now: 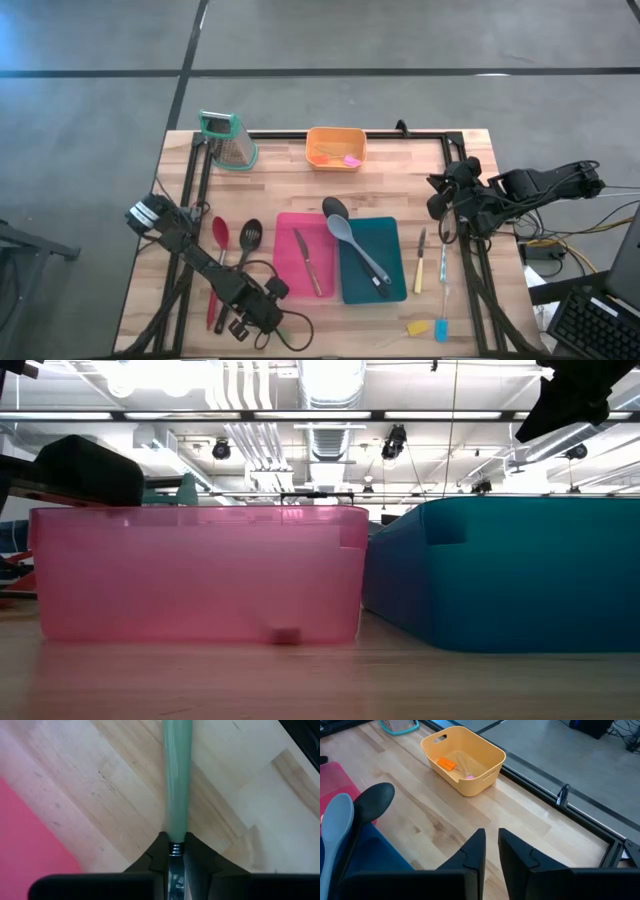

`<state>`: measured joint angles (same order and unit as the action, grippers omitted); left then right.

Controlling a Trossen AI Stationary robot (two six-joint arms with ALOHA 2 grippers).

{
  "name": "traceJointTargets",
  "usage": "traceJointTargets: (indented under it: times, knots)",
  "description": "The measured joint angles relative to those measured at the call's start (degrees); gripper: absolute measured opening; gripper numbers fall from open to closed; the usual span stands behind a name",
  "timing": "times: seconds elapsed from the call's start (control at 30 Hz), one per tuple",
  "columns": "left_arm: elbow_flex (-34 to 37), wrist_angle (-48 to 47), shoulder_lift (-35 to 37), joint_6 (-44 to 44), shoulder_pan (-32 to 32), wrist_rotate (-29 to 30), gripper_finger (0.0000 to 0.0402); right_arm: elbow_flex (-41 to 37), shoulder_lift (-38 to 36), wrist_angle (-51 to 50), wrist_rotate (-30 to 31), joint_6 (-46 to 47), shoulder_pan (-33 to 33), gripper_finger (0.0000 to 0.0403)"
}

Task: Pick & Place Kitchen Items
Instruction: Put the green knife into the red bin

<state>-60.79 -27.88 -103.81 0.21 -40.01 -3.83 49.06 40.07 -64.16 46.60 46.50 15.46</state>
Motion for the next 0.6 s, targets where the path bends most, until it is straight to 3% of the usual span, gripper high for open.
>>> traceJointTargets:
  times: [0.6]
  knots:
    - [0.4,-3.2,3.5,0.2,0.2,3.9,0.0038,0.0,0.0,0.0,0.0,0.0,0.0,0.009]
